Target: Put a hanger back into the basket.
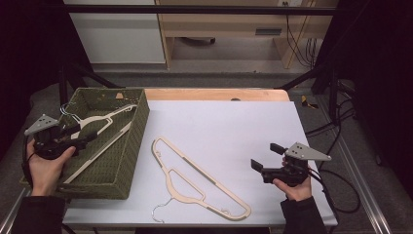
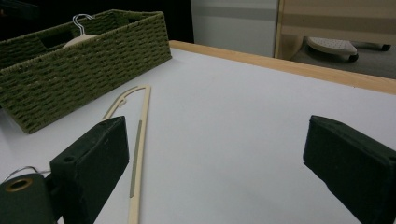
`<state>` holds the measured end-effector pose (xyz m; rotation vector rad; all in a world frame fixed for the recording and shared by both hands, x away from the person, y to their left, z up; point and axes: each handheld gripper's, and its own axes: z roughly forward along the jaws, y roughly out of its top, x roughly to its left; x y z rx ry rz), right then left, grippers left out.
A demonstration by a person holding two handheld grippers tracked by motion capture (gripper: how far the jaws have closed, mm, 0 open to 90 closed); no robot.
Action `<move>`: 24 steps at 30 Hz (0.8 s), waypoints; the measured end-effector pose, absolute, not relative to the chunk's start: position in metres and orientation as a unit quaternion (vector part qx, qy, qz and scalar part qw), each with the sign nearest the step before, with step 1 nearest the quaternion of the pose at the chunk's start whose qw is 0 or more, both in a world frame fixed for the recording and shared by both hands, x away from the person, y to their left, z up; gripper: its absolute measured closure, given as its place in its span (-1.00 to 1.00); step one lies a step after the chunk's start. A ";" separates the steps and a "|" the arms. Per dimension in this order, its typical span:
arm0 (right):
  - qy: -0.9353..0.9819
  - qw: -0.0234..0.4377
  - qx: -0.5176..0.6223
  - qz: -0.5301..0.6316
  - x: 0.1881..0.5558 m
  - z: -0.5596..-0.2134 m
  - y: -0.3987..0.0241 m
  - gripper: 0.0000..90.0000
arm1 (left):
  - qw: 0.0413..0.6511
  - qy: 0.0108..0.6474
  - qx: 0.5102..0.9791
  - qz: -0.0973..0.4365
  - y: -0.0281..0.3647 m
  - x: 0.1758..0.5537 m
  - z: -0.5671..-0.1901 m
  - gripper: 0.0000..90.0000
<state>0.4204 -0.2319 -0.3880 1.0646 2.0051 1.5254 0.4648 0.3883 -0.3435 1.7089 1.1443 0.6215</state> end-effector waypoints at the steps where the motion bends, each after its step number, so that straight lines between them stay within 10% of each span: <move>1: 0.716 0.203 0.380 0.549 0.420 -0.388 -0.232 -0.84 | 0.487 0.463 0.697 0.252 0.385 0.461 -0.342 -0.46; 24: 0.710 0.207 0.375 0.559 0.418 -0.386 -0.230 -0.85 | 0.526 0.348 0.735 0.247 0.272 0.428 -0.340 -0.84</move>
